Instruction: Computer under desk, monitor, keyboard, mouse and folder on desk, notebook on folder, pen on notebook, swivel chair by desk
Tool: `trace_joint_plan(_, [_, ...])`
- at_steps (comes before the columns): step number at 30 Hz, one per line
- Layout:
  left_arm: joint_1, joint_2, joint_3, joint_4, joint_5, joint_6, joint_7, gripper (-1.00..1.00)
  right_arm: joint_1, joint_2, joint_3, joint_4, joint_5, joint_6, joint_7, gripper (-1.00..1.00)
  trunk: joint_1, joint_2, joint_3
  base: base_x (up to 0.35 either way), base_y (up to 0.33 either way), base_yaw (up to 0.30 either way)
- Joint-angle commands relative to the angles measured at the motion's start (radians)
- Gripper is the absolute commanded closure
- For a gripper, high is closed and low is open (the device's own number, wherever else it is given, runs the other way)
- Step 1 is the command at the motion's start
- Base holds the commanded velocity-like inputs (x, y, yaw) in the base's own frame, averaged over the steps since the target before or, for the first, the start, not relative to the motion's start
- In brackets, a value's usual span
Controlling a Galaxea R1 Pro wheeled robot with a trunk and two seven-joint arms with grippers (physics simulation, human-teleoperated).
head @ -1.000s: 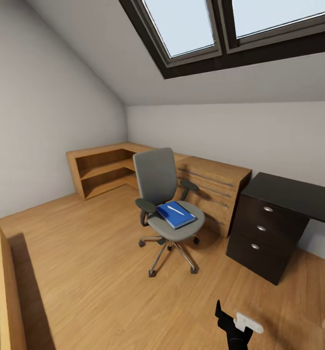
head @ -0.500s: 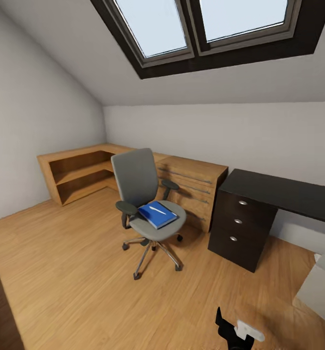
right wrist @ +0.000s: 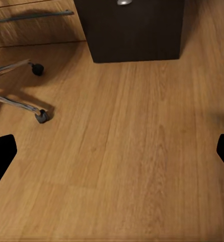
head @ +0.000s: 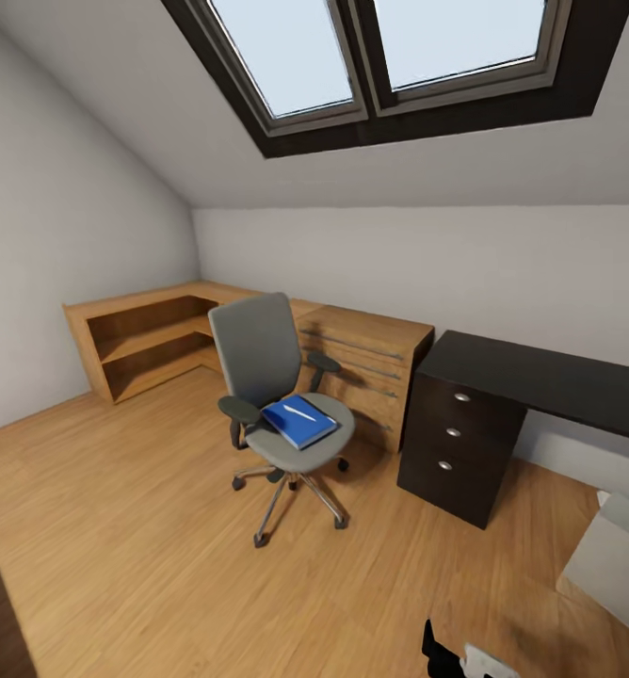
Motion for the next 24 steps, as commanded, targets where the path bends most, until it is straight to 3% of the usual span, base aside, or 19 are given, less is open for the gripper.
trace_joint_plan(1, [0.001,-0.002,0.004,-0.001,0.005,-0.003,-0.001,-1.0,-0.001,0.0,-0.008,0.002,0.005,-0.004,0.001,-1.0,-0.004,0.007,0.002,0.0,0.0,0.0])
trace_joint_plan(13, [0.001,-0.003,0.002,0.0,0.005,-0.004,-0.001,-1.0,0.001,0.0,-0.008,0.002,0.004,-0.003,0.001,-1.0,-0.05,0.091,0.04,0.0,0.0,0.0])
trace_joint_plan(15, [0.001,-0.015,-0.01,-0.012,-0.007,-0.015,-0.013,-1.0,0.004,-0.012,-0.009,-0.001,0.015,0.006,-0.001,-1.0,-0.057,0.105,0.046,0.0,0.0,0.0])
trace_joint_plan(18, [0.001,-0.032,-0.028,-0.029,-0.025,-0.032,-0.021,-1.0,0.004,-0.009,-0.009,-0.001,0.032,0.004,-0.001,-1.0,-0.069,0.126,0.056,0.0,0.0,0.0])
trace_joint_plan(24, [0.001,-0.057,-0.023,-0.02,-0.005,-0.025,-0.01,-1.0,0.006,-0.007,-0.008,0.0,0.01,-0.004,0.0,-1.0,-0.092,0.168,0.074,0.0,0.0,0.0])
